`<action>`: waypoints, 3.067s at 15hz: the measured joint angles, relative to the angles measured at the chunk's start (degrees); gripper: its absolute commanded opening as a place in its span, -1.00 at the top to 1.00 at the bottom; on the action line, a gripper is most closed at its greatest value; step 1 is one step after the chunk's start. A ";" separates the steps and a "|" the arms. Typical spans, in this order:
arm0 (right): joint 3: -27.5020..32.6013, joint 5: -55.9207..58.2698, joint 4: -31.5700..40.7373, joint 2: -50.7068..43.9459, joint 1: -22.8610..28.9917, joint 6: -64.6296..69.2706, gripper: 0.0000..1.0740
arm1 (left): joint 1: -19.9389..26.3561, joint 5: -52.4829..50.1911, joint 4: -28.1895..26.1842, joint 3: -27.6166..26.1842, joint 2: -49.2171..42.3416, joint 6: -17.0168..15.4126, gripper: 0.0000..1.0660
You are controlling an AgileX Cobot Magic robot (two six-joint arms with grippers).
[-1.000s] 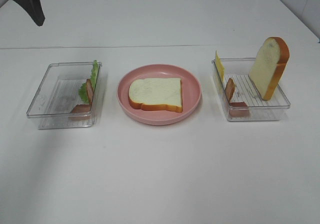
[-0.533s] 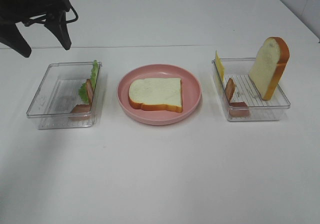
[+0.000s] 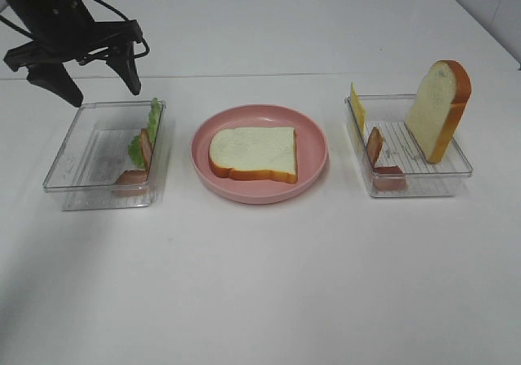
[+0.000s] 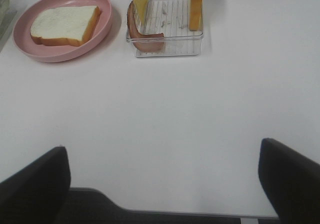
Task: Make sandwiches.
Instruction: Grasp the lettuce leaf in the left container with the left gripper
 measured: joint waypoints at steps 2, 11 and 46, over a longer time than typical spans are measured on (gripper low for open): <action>0.00 0.00 0.00 0.00 0.00 0.00 -0.83 | -0.52 0.52 0.00 -3.72 2.64 -0.80 -0.44; 0.00 0.00 0.00 0.00 0.00 0.00 -0.83 | -5.84 6.53 5.21 -21.66 15.41 -6.25 -0.44; 0.00 0.00 0.00 0.00 0.00 0.00 -0.83 | -7.33 7.05 7.16 -24.52 19.08 -8.31 0.47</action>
